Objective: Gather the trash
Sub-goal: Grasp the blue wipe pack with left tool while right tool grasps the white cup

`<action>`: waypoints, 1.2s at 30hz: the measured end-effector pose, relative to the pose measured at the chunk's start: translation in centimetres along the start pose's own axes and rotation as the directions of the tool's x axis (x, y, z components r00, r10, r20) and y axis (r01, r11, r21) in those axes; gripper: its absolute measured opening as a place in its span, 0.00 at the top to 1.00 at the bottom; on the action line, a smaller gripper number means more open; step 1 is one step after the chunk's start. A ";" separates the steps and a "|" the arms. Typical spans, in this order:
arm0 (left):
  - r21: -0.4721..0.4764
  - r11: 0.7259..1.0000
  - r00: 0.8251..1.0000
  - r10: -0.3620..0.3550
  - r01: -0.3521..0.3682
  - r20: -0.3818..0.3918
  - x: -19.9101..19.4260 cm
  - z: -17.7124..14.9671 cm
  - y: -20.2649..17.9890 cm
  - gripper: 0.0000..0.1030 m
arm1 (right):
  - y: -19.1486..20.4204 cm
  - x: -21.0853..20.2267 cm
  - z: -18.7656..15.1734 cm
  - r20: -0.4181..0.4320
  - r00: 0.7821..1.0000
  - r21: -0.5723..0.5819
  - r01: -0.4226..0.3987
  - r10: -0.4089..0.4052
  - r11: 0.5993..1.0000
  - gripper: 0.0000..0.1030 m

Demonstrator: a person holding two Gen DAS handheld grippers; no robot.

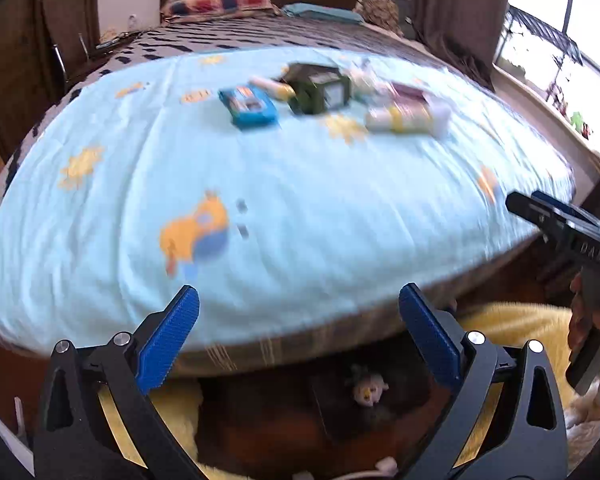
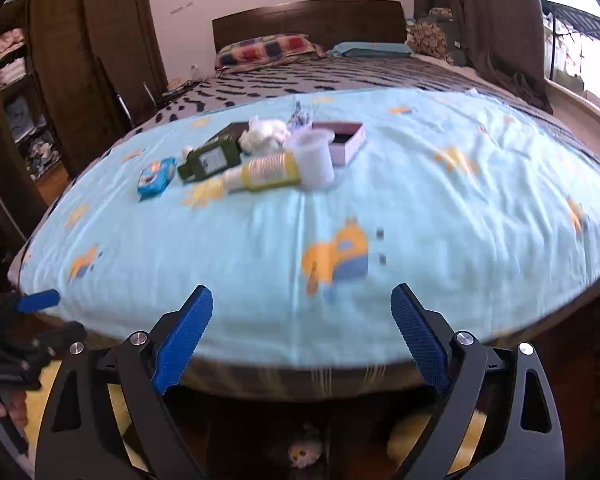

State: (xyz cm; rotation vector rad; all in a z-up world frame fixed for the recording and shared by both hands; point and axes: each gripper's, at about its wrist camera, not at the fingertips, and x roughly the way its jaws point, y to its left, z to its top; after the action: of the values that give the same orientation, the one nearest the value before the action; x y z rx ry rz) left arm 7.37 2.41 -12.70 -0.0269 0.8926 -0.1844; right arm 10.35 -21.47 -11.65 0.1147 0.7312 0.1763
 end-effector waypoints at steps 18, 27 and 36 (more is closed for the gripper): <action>-0.074 0.990 0.990 0.123 -0.118 0.071 6.8 12.5 2.9 0.09 | -0.4 7.5 7.4 0.040 0.999 0.029 0.028 -0.029 0.999 0.19; -0.114 0.985 0.991 0.132 -0.130 0.009 11.2 15.0 3.7 0.21 | -1.3 8.9 8.7 0.037 0.999 0.060 0.032 -0.034 0.998 0.34; -0.112 0.978 0.984 0.176 -0.179 -0.036 14.1 16.3 4.6 0.39 | -2.4 9.7 9.0 0.024 0.998 0.082 0.060 -0.063 0.995 0.36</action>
State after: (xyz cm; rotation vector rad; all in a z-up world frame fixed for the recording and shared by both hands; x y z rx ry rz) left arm 29.38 3.66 -13.80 -0.0515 0.9259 0.0333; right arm 23.82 -22.31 -11.75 0.1719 0.7147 0.0859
